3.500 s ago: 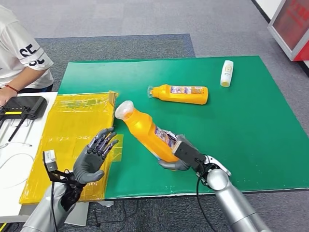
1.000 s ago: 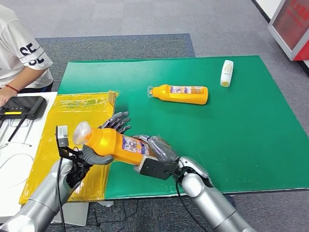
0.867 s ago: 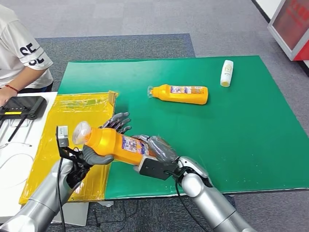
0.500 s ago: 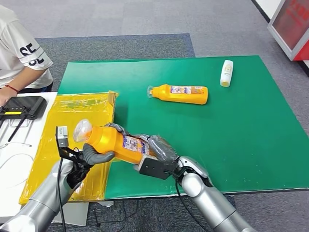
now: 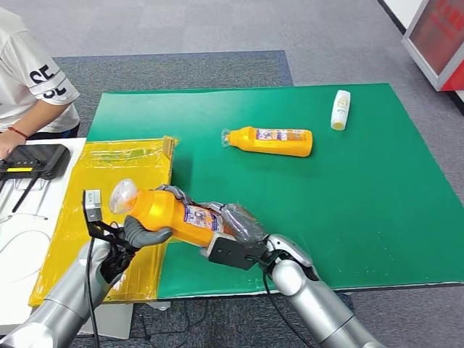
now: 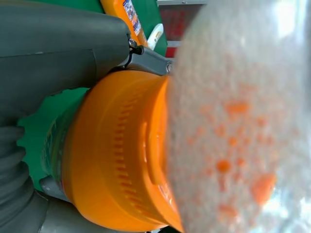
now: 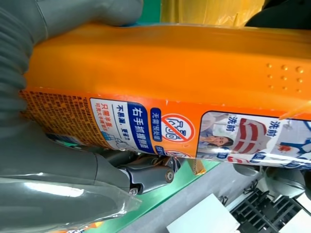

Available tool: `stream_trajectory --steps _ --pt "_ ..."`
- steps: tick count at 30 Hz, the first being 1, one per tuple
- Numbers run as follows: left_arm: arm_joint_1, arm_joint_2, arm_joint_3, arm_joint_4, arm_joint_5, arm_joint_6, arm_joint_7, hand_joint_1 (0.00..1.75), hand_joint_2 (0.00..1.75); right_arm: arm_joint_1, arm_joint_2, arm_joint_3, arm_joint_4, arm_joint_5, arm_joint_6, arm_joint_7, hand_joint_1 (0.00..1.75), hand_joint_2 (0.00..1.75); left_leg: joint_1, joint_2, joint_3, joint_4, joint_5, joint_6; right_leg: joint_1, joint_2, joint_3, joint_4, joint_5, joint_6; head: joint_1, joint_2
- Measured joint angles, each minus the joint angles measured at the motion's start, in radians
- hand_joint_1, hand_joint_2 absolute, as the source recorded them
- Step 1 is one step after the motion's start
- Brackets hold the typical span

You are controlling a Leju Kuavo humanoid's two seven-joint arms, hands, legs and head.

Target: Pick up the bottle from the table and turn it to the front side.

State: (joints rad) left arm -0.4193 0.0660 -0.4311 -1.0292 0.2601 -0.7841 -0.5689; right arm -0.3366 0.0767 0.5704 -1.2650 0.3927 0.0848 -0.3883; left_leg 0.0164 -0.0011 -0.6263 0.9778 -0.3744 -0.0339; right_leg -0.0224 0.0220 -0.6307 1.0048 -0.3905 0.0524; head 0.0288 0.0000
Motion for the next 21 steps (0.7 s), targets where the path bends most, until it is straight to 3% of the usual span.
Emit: stream_trajectory --steps 8,16,21 --pt "0.013 0.007 0.003 -0.003 -0.023 0.002 -0.018 1.75 1.75 0.004 0.001 0.002 0.000 -0.029 0.012 0.000 0.00 1.75 0.000 0.000 0.000 0.000 0.000 0.000 0.000 0.000 0.000 0.000 0.000 0.000 0.000 0.000" --pt "0.042 0.030 0.003 -0.046 -0.096 0.007 -0.076 1.75 1.75 0.012 0.001 -0.029 0.002 -0.154 0.072 -0.006 0.00 1.75 0.000 0.000 0.000 0.000 0.000 0.000 0.000 0.000 0.000 0.000 0.000 0.000 0.000 0.000" --pt "0.050 0.058 0.003 -0.090 -0.187 0.062 -0.104 1.75 1.75 0.017 0.001 -0.075 0.015 -0.215 0.088 -0.009 0.00 1.75 0.000 0.000 0.000 0.000 0.000 0.000 0.000 0.000 -0.001 0.000 0.000 0.000 0.000 0.000"
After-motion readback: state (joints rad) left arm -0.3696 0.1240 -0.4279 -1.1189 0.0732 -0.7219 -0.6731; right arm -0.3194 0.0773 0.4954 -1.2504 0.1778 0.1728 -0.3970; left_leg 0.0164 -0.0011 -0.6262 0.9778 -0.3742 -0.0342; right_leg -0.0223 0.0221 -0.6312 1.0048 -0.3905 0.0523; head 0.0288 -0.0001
